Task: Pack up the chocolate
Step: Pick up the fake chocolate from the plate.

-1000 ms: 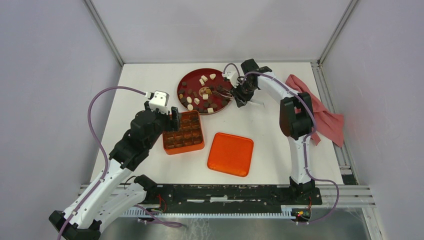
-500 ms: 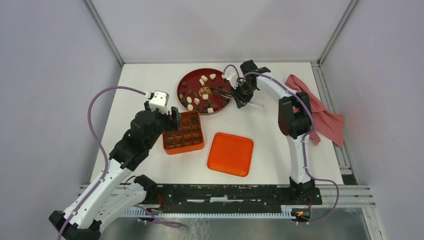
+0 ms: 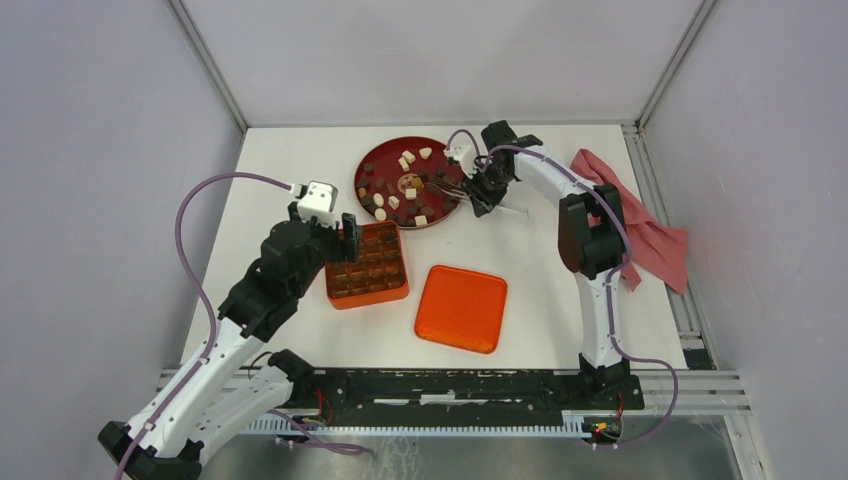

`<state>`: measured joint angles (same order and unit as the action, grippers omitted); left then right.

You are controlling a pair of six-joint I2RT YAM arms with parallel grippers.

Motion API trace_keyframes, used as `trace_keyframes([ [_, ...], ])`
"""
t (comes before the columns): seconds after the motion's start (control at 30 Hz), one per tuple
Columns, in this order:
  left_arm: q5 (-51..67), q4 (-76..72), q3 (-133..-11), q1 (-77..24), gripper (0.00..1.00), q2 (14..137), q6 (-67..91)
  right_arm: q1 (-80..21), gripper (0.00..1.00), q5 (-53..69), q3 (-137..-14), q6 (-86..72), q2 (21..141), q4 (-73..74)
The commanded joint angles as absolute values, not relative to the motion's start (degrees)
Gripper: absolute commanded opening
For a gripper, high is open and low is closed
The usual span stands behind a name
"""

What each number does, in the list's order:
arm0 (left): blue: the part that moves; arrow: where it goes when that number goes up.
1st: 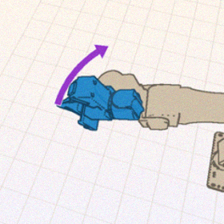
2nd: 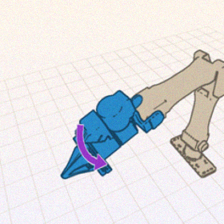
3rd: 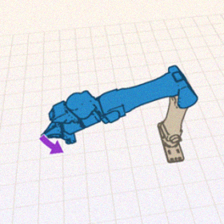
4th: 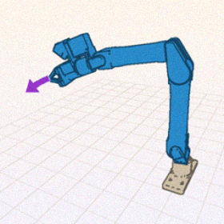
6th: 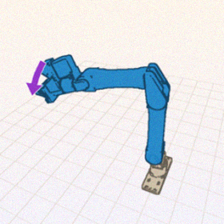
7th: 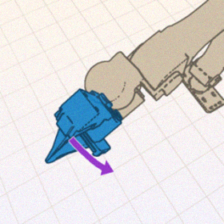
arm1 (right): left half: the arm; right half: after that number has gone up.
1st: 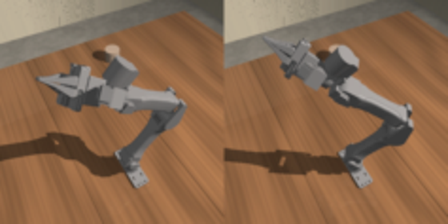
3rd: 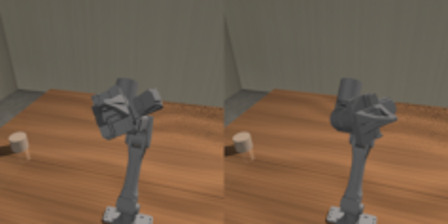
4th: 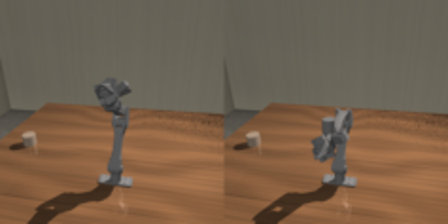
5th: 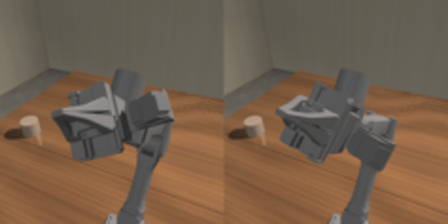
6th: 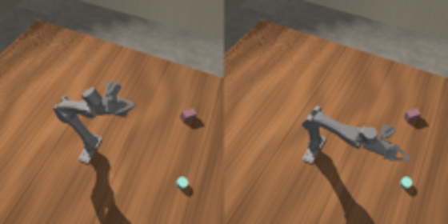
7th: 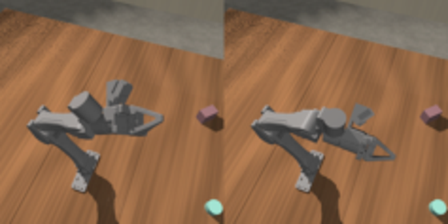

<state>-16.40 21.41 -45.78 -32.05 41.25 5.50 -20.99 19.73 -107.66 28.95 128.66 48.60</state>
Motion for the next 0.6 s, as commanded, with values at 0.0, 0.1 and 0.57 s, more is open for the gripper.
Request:
trace_keyframes([
  [0.0, -16.1, 20.4, -45.7, -31.6, 0.75, 41.1, 4.8, -21.1, 0.00, 22.4, -105.3, 28.8, 122.2, 46.1],
  [0.1, -15.9, 20.1, -45.6, -31.2, 0.75, 41.0, 4.9, -21.1, 0.00, 23.9, -102.8, 28.9, 119.9, 44.5],
  [0.57, -16.7, 18.1, -43.9, -29.7, 0.96, 39.5, 6.5, -21.2, 0.00, 34.7, -94.0, 31.7, 110.9, 40.9],
])
